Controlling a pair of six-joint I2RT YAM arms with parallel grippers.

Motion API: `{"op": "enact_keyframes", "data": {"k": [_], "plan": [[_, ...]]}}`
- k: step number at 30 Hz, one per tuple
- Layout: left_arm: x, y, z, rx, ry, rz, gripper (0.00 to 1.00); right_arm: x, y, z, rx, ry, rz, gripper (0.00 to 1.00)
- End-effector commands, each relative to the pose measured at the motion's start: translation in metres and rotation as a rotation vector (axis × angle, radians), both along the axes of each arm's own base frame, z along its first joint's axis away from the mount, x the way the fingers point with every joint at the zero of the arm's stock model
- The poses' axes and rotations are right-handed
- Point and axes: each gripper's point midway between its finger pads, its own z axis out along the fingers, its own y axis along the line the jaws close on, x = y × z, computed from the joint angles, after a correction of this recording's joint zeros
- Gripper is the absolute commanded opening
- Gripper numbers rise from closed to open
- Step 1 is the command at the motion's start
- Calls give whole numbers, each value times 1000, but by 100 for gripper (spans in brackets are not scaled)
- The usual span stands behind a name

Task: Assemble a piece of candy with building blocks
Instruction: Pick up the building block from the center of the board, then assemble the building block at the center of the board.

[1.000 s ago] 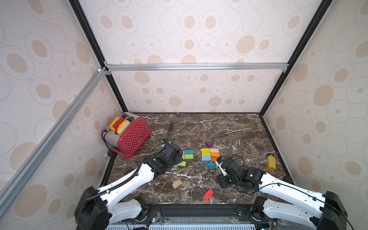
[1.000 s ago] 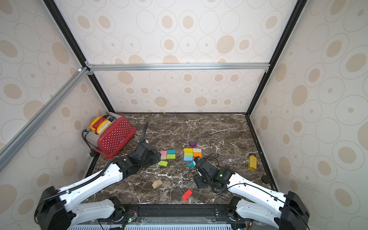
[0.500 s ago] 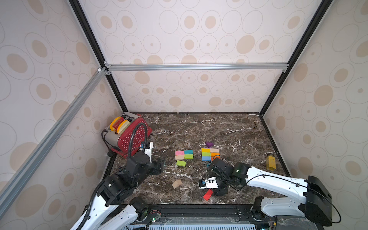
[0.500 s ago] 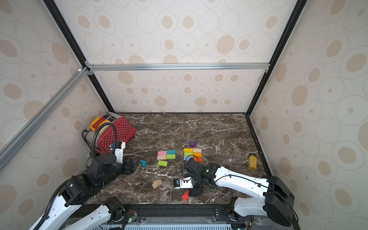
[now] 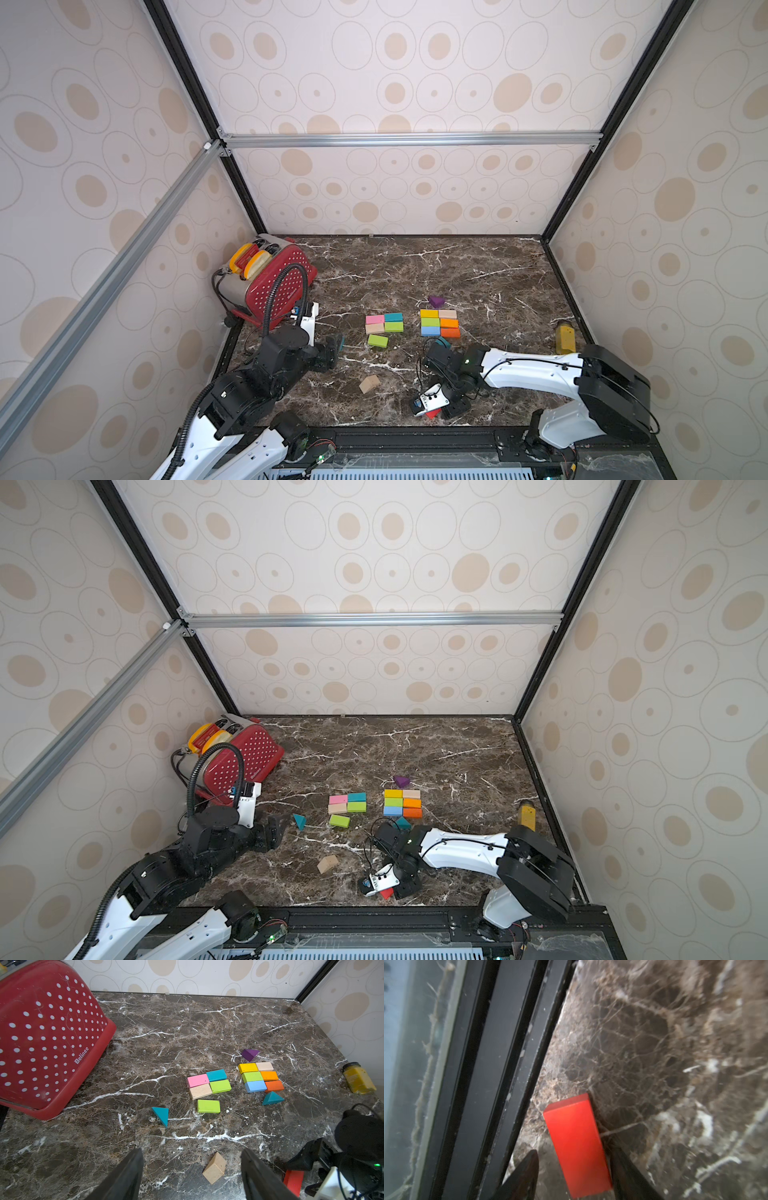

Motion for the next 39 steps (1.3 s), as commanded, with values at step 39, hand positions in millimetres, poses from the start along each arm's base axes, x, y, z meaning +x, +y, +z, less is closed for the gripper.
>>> {"op": "enact_keyframes", "data": {"k": [39], "plan": [[0,6,-8,38,19,17,79,159,106,0,105,-49,-381,36]]}}
